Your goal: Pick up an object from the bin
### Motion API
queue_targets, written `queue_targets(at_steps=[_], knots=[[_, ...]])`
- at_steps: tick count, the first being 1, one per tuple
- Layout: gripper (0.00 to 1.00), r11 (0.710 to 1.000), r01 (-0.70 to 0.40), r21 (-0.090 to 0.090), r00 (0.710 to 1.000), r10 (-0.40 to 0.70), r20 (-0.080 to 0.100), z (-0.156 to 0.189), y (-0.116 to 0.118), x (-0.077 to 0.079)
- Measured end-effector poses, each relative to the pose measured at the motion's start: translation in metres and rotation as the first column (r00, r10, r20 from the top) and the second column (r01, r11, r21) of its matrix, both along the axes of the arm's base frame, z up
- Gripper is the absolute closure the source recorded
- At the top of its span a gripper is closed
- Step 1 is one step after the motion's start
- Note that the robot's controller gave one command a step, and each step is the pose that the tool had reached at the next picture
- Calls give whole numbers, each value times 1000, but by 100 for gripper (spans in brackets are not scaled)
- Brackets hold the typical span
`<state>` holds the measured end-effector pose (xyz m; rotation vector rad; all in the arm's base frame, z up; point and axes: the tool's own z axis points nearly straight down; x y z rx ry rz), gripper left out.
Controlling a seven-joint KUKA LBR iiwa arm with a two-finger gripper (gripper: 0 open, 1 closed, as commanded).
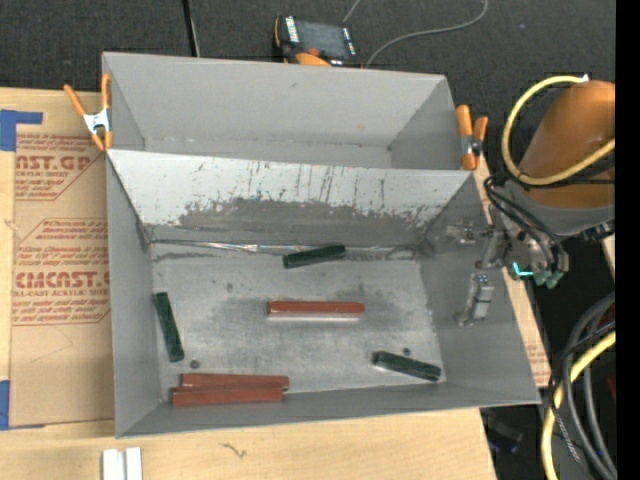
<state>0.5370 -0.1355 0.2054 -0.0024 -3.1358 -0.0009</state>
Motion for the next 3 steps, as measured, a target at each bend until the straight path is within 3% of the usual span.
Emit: queue_targets(at_steps=[1,2,3], knots=[[0,999,39,4,999,-39,-2,-97,60,-10],[0,995,-100,-1,995,100,9,-136,60,-49],[100,995,-100,0,995,100,6,-136,60,-49]])
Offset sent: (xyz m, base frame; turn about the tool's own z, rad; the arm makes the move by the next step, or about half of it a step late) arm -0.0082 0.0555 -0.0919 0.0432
